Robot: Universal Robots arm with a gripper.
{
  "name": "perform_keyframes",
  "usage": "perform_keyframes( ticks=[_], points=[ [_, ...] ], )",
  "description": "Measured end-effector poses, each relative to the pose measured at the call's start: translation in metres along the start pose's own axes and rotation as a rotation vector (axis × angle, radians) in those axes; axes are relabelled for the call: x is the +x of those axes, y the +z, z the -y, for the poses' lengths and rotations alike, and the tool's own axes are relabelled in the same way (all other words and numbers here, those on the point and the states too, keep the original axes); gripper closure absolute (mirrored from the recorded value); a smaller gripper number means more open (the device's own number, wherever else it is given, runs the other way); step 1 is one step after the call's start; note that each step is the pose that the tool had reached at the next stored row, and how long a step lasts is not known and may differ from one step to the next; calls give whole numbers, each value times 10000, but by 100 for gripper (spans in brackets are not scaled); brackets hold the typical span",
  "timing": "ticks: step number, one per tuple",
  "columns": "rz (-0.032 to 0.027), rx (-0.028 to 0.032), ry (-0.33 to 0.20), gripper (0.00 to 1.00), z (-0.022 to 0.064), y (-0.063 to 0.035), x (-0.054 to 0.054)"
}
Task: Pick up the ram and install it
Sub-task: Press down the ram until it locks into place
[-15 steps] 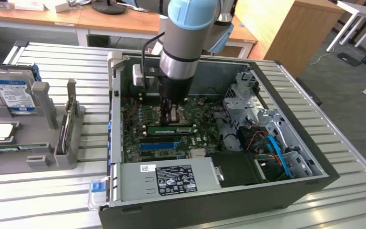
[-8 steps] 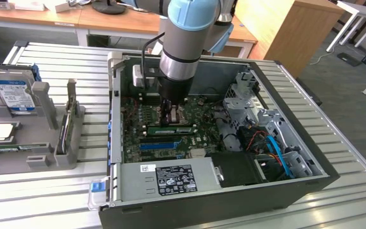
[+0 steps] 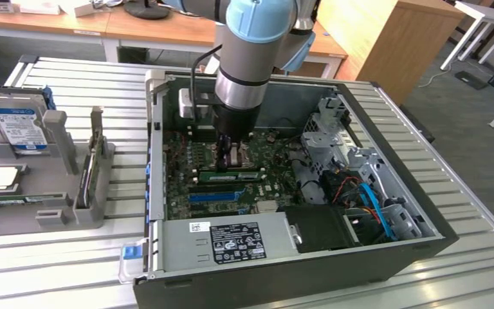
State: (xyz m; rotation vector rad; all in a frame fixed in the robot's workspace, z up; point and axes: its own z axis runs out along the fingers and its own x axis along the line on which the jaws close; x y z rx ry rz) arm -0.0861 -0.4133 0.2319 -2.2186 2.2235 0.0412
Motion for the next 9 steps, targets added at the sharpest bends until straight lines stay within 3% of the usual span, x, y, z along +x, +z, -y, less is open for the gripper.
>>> perform_keyframes(
  ticks=[9],
  points=[
    [-2, 1, -1, 89, -2, 29, -1]
  ],
)
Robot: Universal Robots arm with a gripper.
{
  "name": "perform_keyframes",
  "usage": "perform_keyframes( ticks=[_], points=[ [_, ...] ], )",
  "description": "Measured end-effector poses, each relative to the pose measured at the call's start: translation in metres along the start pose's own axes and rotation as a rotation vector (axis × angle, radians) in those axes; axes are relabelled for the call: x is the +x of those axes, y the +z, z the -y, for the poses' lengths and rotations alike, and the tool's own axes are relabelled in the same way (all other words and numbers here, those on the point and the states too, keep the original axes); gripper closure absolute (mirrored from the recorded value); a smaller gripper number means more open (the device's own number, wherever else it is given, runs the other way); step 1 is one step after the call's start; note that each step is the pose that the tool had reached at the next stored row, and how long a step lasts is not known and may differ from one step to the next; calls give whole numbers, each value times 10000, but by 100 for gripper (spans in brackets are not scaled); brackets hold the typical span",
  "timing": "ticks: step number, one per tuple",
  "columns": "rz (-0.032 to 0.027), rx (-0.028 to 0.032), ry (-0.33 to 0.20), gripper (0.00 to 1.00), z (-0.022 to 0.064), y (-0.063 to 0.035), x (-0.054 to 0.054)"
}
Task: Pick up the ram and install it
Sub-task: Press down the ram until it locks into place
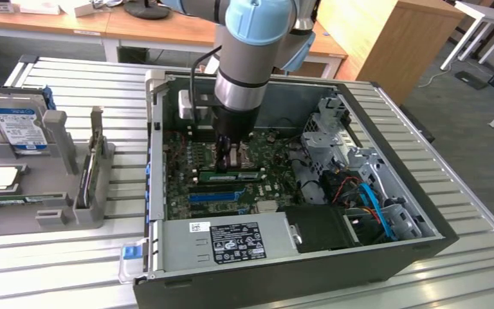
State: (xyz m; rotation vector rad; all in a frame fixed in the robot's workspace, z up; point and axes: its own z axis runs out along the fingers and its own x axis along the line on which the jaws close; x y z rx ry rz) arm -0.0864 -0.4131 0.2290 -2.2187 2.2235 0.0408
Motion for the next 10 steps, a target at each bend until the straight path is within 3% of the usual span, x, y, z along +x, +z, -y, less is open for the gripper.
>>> perform_keyframes(
  ticks=[10],
  points=[
    [-2, -1, 0, 89, 0, 11, 0]
  ],
)
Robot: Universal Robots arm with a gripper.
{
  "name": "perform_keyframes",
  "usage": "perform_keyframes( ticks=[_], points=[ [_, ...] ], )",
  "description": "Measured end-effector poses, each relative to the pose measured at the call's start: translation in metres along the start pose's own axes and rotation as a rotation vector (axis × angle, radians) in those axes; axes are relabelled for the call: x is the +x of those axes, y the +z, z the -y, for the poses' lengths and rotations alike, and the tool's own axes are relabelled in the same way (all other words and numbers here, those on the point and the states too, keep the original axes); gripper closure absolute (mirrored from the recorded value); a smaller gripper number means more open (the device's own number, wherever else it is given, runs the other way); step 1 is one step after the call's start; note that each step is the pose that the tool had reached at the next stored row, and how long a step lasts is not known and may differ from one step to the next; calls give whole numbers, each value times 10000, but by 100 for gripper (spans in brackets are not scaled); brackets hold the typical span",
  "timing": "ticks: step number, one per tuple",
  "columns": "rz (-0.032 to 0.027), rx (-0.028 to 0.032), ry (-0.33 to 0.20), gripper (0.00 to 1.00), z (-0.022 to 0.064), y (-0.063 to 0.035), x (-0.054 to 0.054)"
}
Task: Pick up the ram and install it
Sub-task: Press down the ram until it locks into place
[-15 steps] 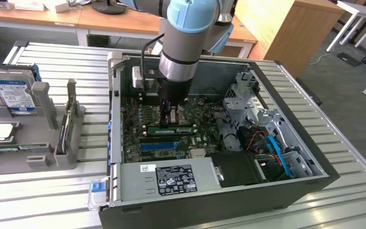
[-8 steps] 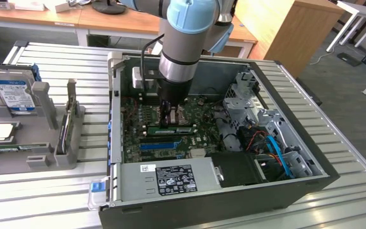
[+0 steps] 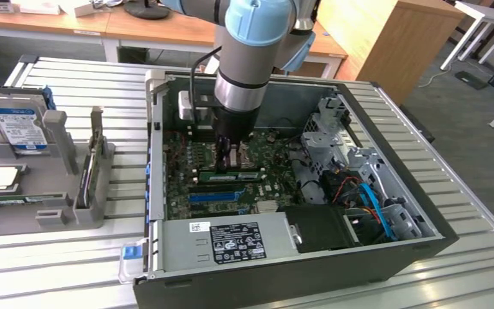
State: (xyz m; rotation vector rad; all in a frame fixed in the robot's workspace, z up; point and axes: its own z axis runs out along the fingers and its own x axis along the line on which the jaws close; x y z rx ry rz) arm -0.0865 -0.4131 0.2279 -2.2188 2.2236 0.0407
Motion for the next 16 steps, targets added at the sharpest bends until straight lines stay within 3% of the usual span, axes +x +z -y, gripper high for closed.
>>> perform_keyframes(
  ticks=[16],
  points=[
    [-1, 0, 0, 89, 0, 20, 1]
  ],
)
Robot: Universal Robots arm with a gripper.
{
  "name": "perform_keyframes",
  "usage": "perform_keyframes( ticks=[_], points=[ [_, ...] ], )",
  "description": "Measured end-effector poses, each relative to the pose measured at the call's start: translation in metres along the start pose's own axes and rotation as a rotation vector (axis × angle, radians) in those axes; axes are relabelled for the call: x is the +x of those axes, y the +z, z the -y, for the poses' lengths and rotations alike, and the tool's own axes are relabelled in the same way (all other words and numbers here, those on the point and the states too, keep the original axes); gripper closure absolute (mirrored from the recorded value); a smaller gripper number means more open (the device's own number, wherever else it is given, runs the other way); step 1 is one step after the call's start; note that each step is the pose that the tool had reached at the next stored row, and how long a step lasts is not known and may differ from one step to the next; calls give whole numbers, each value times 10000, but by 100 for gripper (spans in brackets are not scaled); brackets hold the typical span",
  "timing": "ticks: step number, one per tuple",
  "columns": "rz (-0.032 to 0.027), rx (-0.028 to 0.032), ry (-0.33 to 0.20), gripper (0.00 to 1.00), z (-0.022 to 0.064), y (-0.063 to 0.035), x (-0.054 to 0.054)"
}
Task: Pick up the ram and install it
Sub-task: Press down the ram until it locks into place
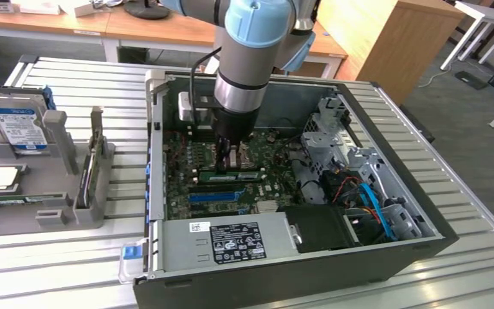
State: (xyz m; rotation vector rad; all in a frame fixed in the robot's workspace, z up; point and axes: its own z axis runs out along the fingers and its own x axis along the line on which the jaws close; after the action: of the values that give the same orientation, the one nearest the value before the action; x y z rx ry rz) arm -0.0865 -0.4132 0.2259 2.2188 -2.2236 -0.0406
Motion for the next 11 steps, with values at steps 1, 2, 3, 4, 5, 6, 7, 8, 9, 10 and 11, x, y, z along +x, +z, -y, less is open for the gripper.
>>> perform_keyframes(
  ticks=[1, 2, 3, 4, 5, 6, 7, 8, 9, 10, 11],
  points=[
    [0, 0, 0, 89, 0, 1, 0],
    [3, 1, 0, 89, 0, 5, 0],
    [2, 1, 0, 89, 0, 9, 0],
    [0, 0, 0, 89, 0, 12, 0],
    [-1, -1, 0, 89, 0, 12, 1],
    [-1, -1, -1, 89, 0, 12, 1],
    [-1, -1, 0, 89, 0, 12, 1],
    [0, 0, 0, 89, 0, 13, 0],
    [1, 0, 0, 89, 0, 13, 0],
    [1, 0, 0, 89, 0, 16, 0],
    [1, 0, 0, 89, 0, 21, 0]
  ],
)
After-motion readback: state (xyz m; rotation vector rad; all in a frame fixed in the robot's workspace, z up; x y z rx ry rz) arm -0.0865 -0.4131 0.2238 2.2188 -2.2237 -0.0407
